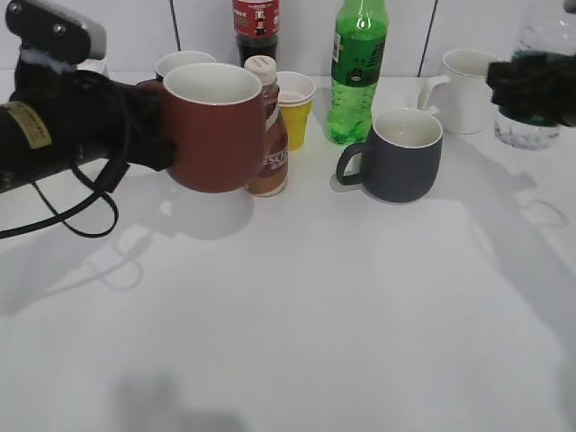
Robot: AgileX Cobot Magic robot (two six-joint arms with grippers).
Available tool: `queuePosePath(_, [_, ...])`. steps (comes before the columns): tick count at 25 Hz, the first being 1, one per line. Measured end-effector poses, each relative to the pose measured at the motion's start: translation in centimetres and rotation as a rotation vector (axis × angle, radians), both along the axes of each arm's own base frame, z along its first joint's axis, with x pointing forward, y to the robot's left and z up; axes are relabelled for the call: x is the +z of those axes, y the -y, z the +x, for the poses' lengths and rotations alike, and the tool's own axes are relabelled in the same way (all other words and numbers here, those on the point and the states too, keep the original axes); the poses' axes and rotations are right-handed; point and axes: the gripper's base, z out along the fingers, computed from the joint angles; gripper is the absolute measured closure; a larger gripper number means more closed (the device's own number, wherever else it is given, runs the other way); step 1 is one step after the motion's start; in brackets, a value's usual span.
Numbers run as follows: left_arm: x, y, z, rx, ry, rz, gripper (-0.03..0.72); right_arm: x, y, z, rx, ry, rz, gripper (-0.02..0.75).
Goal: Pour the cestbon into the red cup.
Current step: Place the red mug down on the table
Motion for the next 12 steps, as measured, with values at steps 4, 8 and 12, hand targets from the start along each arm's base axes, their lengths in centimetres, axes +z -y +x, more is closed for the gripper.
queuePosePath(4, [-0.6, -1.6, 0.3, 0.058, -0.020, -0.001, 0.620, -1.4, 1.5, -1.1, -0.082, 0.033, 0.042, 0.264])
queuePosePath(8, [-1.0, -4.0, 0.9, 0.149, -0.037, -0.002, 0.620, -2.3, 1.8, -0.9, -0.115, 0.064, 0.020, 0.264])
queuePosePath(12, [-1.4, -6.2, 1.8, 0.231, -0.035, -0.018, 0.620, -3.5, 1.8, -0.1, -0.121, 0.106, 0.011, 0.264])
